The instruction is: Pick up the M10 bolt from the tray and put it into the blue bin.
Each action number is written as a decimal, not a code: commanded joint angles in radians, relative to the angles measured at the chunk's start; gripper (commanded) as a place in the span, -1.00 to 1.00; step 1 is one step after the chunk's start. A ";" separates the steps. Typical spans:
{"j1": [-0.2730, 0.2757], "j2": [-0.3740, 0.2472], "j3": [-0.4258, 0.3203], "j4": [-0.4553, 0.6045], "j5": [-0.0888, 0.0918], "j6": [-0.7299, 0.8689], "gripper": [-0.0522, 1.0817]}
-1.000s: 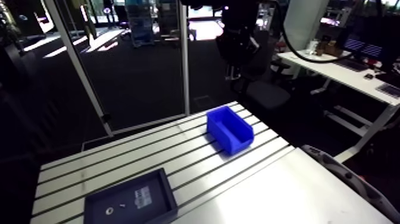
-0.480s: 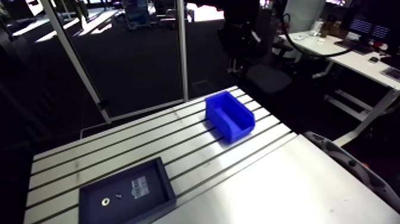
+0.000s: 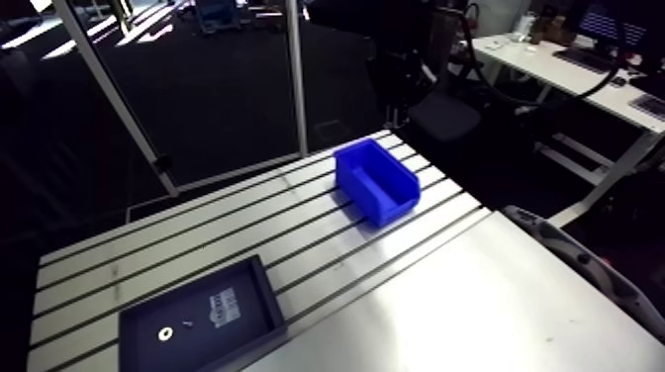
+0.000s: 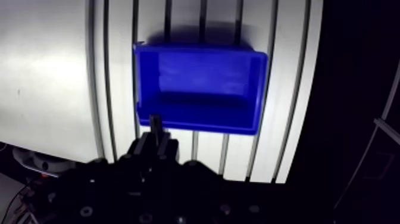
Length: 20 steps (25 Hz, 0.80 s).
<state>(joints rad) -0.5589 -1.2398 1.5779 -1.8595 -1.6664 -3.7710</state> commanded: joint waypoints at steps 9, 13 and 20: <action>0.011 0.030 0.098 -0.129 -0.005 0.025 0.93; 0.027 0.056 0.104 -0.134 -0.006 0.054 0.93; 0.057 0.096 0.110 -0.185 -0.059 0.094 0.92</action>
<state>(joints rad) -0.5192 -1.1696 1.6814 -2.0029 -1.6977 -3.6970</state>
